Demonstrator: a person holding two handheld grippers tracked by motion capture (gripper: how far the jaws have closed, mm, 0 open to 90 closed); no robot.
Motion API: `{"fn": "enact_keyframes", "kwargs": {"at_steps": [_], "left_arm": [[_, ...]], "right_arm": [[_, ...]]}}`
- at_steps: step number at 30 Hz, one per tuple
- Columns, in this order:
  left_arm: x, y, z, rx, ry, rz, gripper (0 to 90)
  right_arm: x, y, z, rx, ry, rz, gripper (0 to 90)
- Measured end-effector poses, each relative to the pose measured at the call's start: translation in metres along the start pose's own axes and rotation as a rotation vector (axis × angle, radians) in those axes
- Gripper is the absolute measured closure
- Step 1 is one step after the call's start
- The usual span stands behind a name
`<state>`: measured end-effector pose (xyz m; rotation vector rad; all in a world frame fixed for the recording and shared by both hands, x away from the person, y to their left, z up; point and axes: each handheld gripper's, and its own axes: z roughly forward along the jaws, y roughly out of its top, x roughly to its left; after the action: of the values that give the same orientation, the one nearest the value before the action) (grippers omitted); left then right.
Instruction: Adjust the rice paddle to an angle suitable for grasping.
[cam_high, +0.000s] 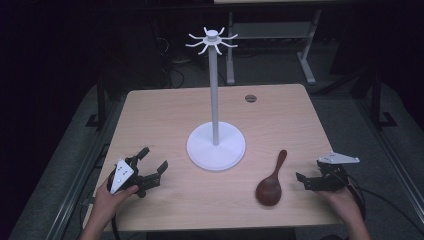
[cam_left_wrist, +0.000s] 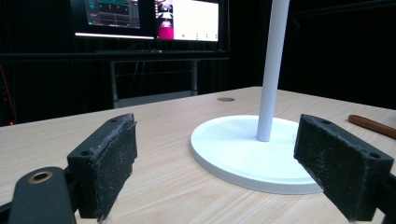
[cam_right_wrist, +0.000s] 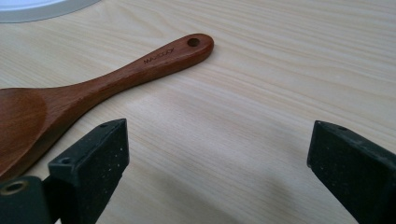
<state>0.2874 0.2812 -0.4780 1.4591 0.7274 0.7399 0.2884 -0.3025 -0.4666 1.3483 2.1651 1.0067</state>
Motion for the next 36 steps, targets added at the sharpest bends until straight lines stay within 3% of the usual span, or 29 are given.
{"fn": "enact_keyframes", "kwargs": {"at_steps": [11, 19, 21, 23, 26, 29, 30, 34, 36], "left_arm": [[0.000, 0.000, 0.000, 0.000, 0.001, 0.000, 12.7], [0.000, 0.000, 0.000, 0.001, 0.002, 0.001, 12.7], [0.000, 0.000, 0.000, 0.001, 0.002, 0.000, 12.7], [0.000, 0.000, 0.000, 0.002, 0.003, -0.001, 12.7], [0.000, 0.000, 0.000, 0.000, 0.003, -0.004, 12.7], [0.000, 0.000, 0.000, -0.002, 0.003, -0.005, 12.7], [0.000, 0.000, 0.000, -0.002, 0.003, -0.005, 12.7], [0.000, 0.000, 0.000, -0.002, 0.003, -0.005, 12.7], [0.000, 0.000, 0.000, -0.002, 0.003, -0.005, 12.7]], "right_arm": [[-0.002, 0.010, 0.003, 0.017, 0.016, 0.016, 15.6], [-0.001, 0.024, 0.010, 0.027, 0.010, -0.006, 32.5], [0.000, 0.028, 0.011, 0.025, 0.006, -0.014, 37.9], [0.000, 0.032, 0.012, 0.006, -0.024, -0.014, 49.3], [-0.003, 0.038, 0.014, -0.022, -0.022, -0.001, 64.1], [-0.004, 0.042, 0.019, -0.020, -0.017, -0.003, 69.8], [-0.005, 0.047, 0.024, -0.022, -0.010, 0.000, 76.4], [-0.009, 0.054, 0.033, -0.019, 0.000, 0.002, 87.4], [-0.011, 0.057, 0.039, -0.014, 0.017, 0.013, 89.5]]}}
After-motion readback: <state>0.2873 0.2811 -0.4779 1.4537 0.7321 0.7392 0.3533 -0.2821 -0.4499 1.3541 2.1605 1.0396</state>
